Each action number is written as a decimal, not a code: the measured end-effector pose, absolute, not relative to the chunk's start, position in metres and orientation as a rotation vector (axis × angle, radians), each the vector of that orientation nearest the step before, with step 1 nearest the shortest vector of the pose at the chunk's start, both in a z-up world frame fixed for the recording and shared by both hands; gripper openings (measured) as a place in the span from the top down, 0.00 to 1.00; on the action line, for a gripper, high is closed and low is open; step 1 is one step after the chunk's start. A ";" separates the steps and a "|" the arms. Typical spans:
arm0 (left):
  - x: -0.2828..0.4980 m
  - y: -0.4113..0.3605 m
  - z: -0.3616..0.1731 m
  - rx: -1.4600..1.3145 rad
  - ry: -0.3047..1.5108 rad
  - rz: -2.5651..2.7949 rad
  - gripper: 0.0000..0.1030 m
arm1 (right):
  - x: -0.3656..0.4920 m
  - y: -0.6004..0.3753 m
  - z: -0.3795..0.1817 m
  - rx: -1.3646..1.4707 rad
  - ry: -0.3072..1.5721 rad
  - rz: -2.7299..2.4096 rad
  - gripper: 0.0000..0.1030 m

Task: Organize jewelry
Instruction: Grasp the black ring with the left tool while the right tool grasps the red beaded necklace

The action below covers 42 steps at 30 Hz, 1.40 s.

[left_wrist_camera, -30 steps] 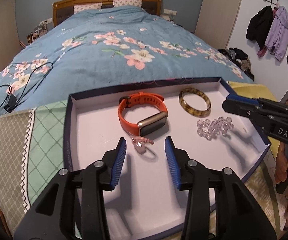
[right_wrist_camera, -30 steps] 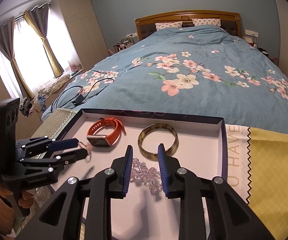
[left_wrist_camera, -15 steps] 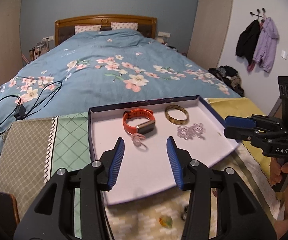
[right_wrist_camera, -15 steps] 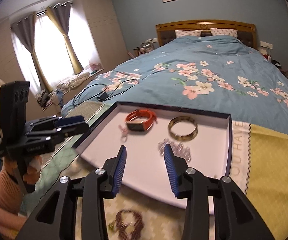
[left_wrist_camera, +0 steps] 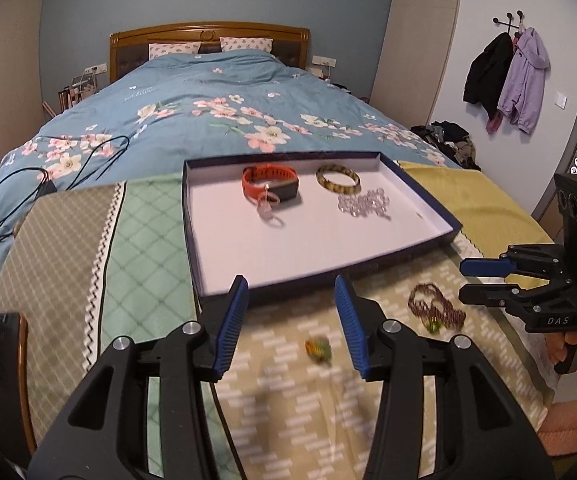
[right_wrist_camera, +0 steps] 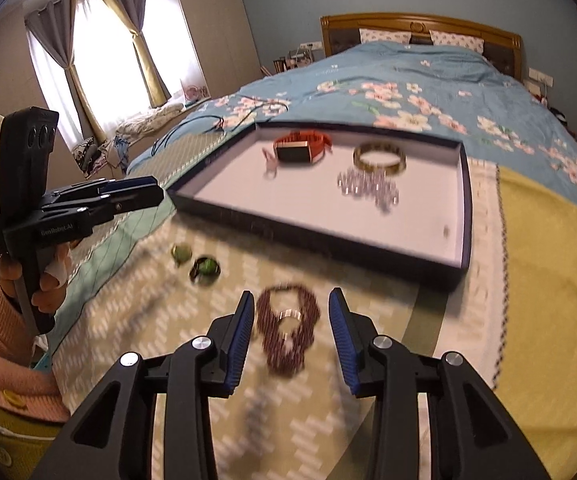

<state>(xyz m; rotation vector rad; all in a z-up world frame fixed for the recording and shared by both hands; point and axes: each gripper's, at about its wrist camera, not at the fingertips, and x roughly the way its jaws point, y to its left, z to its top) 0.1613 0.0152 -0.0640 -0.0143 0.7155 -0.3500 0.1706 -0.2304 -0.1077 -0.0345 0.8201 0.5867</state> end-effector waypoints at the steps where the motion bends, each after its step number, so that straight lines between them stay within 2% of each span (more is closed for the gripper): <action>1: 0.158 0.015 -0.066 -0.010 0.718 -0.345 0.56 | 0.168 -0.230 -0.110 -0.033 0.830 0.588 0.64; 19: 0.133 0.001 -0.089 -0.003 0.772 -0.399 0.55 | 0.158 -0.226 -0.129 -0.061 0.884 0.551 0.65; 25: 0.131 -0.010 -0.090 0.013 0.776 -0.436 0.55 | 0.161 -0.229 -0.130 -0.051 0.887 0.540 0.73; 30: 0.132 -0.024 -0.091 0.046 0.778 -0.475 0.55 | 0.164 -0.233 -0.130 -0.035 0.893 0.532 0.86; 42: 0.151 -0.054 -0.093 0.155 0.784 -0.502 0.55 | 0.168 -0.233 -0.117 -0.015 0.834 0.550 0.92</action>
